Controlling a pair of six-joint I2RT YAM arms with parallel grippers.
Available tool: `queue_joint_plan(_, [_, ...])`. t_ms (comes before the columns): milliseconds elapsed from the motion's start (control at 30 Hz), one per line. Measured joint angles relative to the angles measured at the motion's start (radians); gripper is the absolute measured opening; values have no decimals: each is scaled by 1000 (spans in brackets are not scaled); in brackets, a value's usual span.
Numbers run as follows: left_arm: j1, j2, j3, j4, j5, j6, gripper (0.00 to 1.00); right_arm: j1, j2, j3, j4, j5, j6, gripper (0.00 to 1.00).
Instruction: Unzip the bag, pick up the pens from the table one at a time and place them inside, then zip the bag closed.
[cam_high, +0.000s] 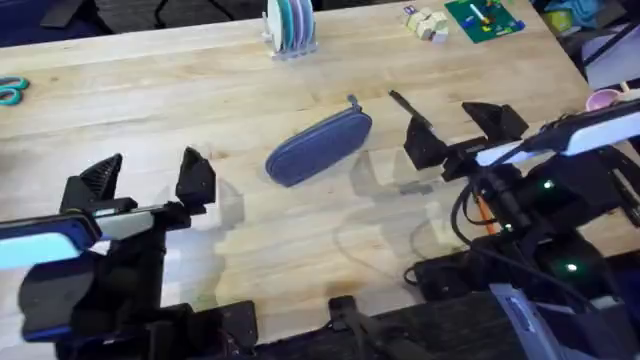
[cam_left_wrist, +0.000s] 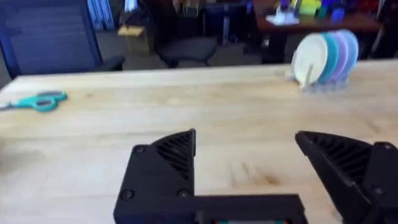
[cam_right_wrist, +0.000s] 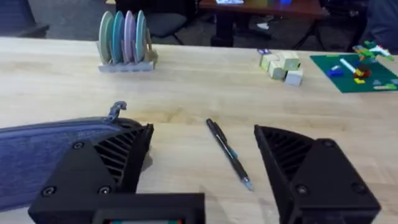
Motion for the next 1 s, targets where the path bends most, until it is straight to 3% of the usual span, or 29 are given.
queue_joint_plan(300, [0,98,323,-266,-1,47,993,0,39,260,-281,-4,-11,996])
queue_joint_plan(433, [0,216,448,-338,-1,60,993,0,95,397,-375,-5,-22,998])
queue_joint_plan(467, [0,321,526,-347,-1,67,993,0,154,488,-466,-8,-41,998])
queue_joint_plan(600, [0,459,619,-351,15,96,992,0,244,596,-543,-8,-62,998])
queue_joint_plan(767, [0,622,733,-389,97,190,993,0,347,704,-583,-8,-70,998])
queue_joint_plan(1000, [0,824,847,-503,305,391,993,0,457,741,-598,-11,-78,998])
